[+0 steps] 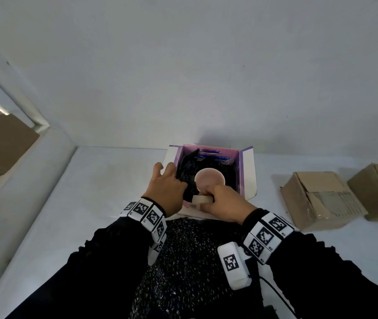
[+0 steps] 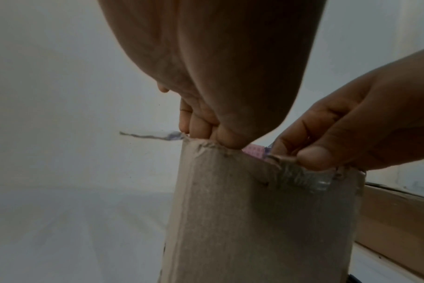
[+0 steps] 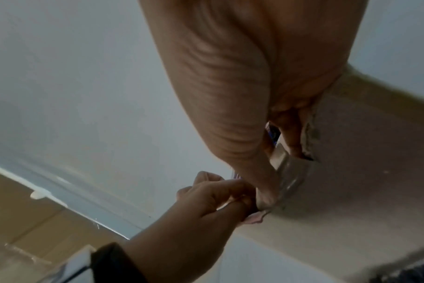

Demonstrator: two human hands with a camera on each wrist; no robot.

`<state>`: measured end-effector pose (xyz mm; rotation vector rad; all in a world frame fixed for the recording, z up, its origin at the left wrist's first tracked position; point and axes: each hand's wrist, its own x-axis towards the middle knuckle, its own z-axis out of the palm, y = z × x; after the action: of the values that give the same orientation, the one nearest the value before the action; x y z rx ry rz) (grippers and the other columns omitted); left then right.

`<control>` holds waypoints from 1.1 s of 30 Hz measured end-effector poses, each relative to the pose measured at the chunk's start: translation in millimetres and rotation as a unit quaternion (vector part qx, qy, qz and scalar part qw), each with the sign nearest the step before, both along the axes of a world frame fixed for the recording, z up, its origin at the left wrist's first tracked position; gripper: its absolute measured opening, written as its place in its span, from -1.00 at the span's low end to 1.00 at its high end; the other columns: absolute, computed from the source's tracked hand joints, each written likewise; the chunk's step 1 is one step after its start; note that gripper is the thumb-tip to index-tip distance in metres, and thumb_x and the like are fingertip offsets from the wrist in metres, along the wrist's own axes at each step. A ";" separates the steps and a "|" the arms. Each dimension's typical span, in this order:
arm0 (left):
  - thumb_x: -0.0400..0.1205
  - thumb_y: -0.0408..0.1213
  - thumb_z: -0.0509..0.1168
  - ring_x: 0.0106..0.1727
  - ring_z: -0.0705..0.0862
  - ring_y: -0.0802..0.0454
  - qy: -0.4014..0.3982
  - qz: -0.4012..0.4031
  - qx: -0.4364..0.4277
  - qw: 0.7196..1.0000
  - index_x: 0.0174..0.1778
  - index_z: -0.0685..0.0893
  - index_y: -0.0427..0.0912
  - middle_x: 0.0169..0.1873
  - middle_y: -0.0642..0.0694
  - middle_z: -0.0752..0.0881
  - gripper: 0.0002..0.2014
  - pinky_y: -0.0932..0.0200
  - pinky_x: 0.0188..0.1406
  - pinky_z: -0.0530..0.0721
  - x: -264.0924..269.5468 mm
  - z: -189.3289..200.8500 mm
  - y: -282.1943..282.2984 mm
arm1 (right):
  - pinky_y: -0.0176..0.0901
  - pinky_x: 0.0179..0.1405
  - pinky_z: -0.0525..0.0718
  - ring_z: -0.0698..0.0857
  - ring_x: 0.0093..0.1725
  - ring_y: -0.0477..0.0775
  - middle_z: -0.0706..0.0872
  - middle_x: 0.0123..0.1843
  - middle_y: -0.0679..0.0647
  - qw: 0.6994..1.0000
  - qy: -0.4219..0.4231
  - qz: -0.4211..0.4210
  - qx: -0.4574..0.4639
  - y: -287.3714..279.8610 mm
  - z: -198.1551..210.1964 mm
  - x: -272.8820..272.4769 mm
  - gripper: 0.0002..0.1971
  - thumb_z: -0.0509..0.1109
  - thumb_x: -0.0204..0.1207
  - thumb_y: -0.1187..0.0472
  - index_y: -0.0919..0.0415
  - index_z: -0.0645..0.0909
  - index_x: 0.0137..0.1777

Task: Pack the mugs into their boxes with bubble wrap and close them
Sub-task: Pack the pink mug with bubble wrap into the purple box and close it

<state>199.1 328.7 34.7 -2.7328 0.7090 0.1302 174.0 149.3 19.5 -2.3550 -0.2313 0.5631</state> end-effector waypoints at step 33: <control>0.59 0.02 0.14 0.40 0.36 -0.10 -0.062 0.055 -0.016 0.996 -0.09 0.75 0.05 0.03 0.13 0.70 -0.72 -0.39 0.48 -0.13 32.2 -1.1 -2.4 | 0.17 0.28 0.23 0.35 0.45 0.13 0.46 0.43 -0.01 0.957 -0.169 0.147 -0.186 13.3 -7.1 -6.7 -0.40 0.28 0.40 0.10 -0.12 0.42 0.50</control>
<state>231.4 326.3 33.6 -2.7816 0.5315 -0.0275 167.3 162.6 12.4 -2.8019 -0.6956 0.3571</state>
